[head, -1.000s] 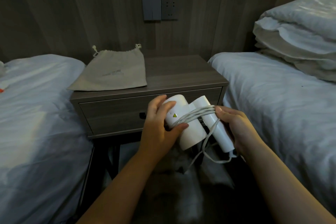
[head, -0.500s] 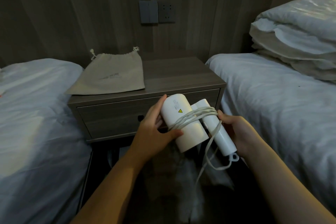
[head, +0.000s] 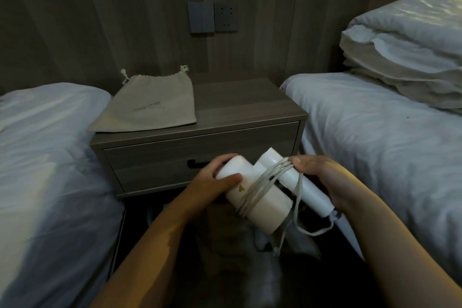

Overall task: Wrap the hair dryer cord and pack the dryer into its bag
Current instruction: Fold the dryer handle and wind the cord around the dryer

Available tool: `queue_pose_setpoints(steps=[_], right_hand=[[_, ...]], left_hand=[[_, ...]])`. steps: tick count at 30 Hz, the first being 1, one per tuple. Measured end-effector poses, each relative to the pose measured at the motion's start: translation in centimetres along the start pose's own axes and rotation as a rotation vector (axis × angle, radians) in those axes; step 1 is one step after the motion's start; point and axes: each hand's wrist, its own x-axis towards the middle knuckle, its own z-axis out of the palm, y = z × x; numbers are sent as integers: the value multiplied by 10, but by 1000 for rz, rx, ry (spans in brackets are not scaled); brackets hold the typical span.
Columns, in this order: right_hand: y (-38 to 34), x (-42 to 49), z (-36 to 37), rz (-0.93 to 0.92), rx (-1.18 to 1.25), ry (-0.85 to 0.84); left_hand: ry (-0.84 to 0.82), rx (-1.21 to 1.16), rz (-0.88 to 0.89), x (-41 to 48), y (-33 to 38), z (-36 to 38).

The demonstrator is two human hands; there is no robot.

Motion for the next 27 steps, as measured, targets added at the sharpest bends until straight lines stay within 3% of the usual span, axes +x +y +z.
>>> queue_pose_setpoints(steps=[3,11,18,23,27], right_hand=[[2,-2,3,-29,-86,-56],[5,1,-4,44,-134,-284],[17,12,-10,3,-62,-394],[19,15,-10,-92,-31,-349],[26,33,-6,-71,221,-100]], left_hand=[[-121,56,-90,-2,0,-6],[-306,117,-111,-7,0,-12],[-314,0,-168,-5,-8,-9],[-209,-190,-247,-4,-15,-7],[-114,-312,-307,-4,-15,3]])
